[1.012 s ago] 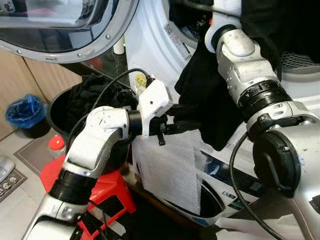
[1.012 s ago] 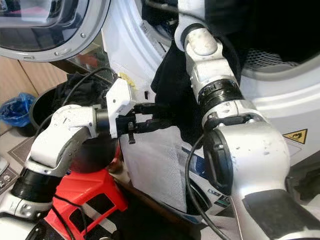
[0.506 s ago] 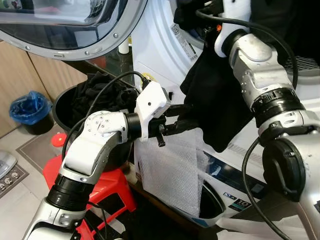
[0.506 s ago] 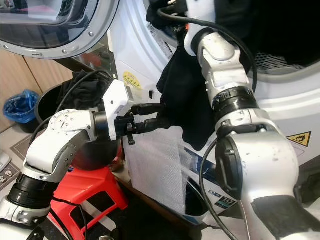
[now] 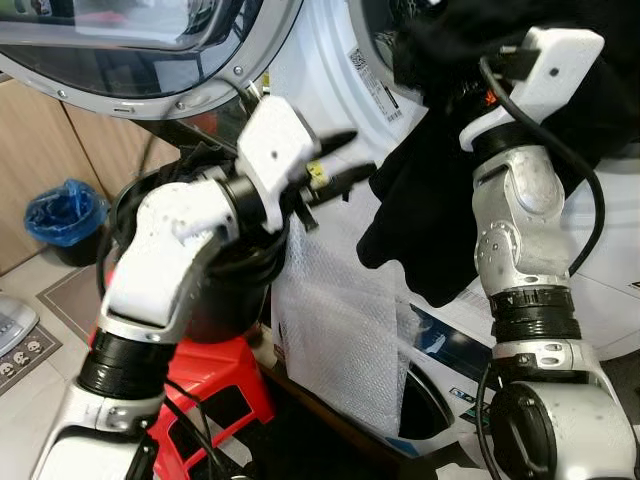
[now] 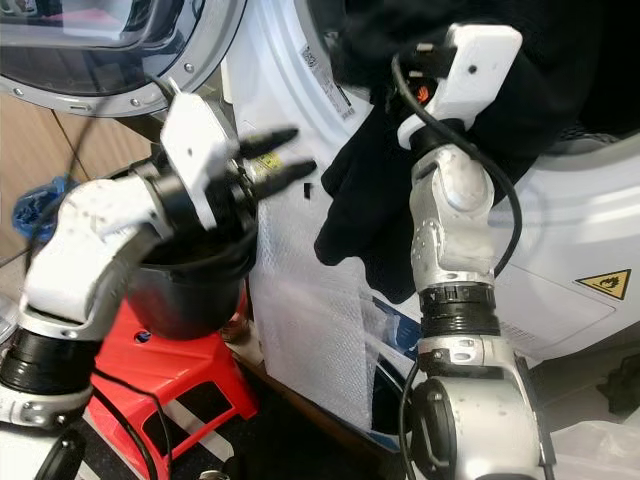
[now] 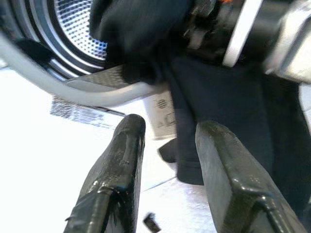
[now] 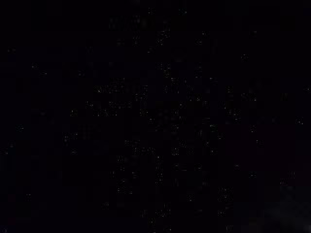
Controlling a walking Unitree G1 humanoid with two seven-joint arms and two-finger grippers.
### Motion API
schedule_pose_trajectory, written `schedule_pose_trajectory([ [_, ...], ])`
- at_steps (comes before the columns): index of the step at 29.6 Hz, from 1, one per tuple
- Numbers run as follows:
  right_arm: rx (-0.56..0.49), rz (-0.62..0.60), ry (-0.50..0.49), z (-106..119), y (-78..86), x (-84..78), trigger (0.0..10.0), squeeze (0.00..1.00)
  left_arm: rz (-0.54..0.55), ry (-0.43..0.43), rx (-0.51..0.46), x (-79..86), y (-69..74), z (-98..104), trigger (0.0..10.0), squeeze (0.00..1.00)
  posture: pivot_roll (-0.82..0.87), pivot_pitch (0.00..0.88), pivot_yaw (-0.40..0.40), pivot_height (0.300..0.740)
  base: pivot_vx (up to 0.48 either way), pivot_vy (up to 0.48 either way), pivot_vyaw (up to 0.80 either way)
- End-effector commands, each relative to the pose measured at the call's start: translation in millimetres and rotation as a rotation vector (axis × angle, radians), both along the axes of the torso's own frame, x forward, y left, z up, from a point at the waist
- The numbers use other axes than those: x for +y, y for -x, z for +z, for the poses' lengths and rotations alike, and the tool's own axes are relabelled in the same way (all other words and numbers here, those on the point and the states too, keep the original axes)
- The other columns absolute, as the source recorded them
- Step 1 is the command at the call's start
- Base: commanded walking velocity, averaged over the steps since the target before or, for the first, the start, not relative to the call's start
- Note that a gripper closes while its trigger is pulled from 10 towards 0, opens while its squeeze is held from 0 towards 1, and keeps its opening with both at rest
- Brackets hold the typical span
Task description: Clothes washing
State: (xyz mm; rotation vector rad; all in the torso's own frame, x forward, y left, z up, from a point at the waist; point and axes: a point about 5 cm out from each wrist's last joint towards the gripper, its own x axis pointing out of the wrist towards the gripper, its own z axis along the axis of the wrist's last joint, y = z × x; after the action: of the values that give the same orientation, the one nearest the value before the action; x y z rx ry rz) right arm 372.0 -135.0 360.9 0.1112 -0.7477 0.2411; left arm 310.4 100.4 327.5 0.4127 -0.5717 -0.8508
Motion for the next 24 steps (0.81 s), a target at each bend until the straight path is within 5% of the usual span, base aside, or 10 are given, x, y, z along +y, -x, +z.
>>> schedule_pose_trajectory([
  [1,-0.013,0.0,-0.017,0.3,4.3,1.4,10.0,0.0,0.024,-0.012,-0.038,-0.9,2.7,3.7,10.0,0.0,0.19,0.193,-0.104,0.74,0.0,0.0,0.0],
  [7,-0.009,0.019,-0.036,-3.7,11.0,12.1,10.0,0.0,0.087,0.023,-0.084,0.5,-2.0,8.6,10.0,0.0,0.2,0.192,-0.11,0.74,0.0,0.0,0.0],
  [24,-0.029,0.035,-0.051,4.3,17.4,17.0,10.0,0.0,0.08,0.018,-0.089,-0.6,-1.2,6.3,10.0,0.0,0.21,0.193,-0.115,0.74,0.35,0.0,0.0],
])
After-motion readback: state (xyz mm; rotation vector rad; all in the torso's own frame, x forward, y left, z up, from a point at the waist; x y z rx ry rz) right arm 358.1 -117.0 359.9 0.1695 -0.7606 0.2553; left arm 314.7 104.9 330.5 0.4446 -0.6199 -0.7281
